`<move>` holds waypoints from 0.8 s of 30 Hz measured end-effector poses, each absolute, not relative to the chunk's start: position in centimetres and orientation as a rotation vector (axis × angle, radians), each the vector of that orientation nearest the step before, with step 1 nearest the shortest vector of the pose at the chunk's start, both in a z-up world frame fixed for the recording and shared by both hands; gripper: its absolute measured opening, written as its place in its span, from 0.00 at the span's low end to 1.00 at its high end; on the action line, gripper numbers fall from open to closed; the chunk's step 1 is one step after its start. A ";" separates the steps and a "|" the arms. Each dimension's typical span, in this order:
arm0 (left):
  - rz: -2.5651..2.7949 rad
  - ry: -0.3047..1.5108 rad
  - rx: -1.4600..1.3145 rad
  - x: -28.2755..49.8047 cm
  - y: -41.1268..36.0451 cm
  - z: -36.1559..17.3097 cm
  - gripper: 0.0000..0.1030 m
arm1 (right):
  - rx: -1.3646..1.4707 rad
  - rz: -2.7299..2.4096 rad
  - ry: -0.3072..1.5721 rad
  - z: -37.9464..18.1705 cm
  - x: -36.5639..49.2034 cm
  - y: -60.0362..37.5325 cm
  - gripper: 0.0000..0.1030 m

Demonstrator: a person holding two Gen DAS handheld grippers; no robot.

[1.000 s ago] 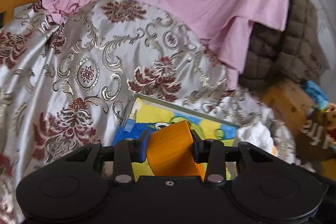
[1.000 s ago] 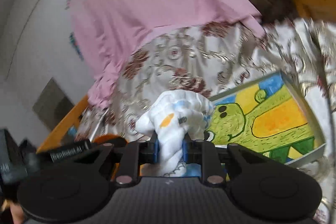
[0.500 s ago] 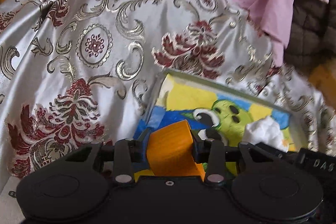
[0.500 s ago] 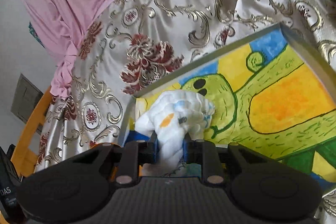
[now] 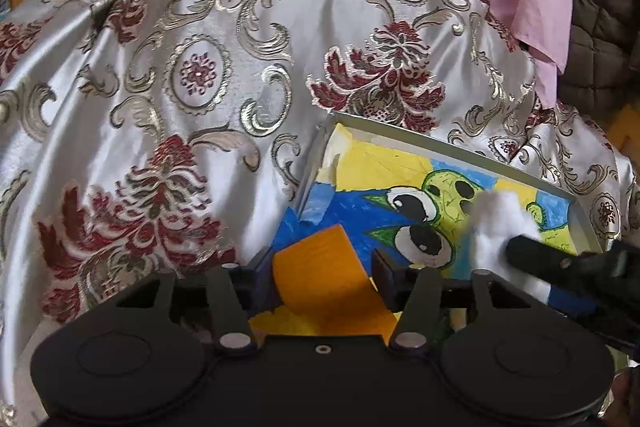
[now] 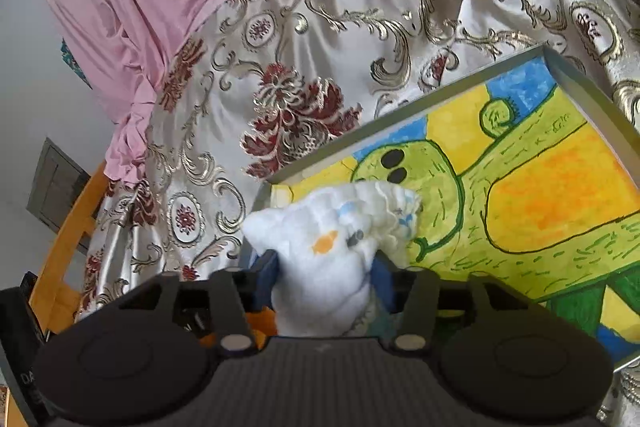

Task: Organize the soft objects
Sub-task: 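Open both tools to drop the strap and cloth into the tray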

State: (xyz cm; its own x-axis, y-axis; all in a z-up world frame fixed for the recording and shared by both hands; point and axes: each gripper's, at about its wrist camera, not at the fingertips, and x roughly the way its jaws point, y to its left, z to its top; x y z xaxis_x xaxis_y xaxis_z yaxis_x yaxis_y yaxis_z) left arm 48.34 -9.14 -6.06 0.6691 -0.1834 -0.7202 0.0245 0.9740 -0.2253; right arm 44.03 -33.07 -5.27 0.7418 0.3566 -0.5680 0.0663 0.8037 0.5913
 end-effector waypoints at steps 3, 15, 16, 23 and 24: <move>-0.107 0.837 -0.234 47.8 -8.5 -5.5 0.65 | 0.621 0.172 0.715 -4.2 43.8 -33.2 0.67; -0.149 0.680 -0.240 41.8 -7.0 0.8 0.86 | 0.478 0.206 0.558 2.9 37.4 -33.9 0.91; -0.157 0.655 -0.240 40.9 -6.8 1.5 0.90 | 0.449 0.204 0.531 3.7 36.3 -33.9 0.93; -0.155 0.437 -0.193 32.9 -5.9 6.0 0.99 | 0.317 0.211 0.388 7.7 28.7 -33.4 1.00; -0.155 0.419 -0.190 32.0 -5.8 6.3 0.99 | 0.306 0.209 0.373 8.0 27.6 -33.4 1.00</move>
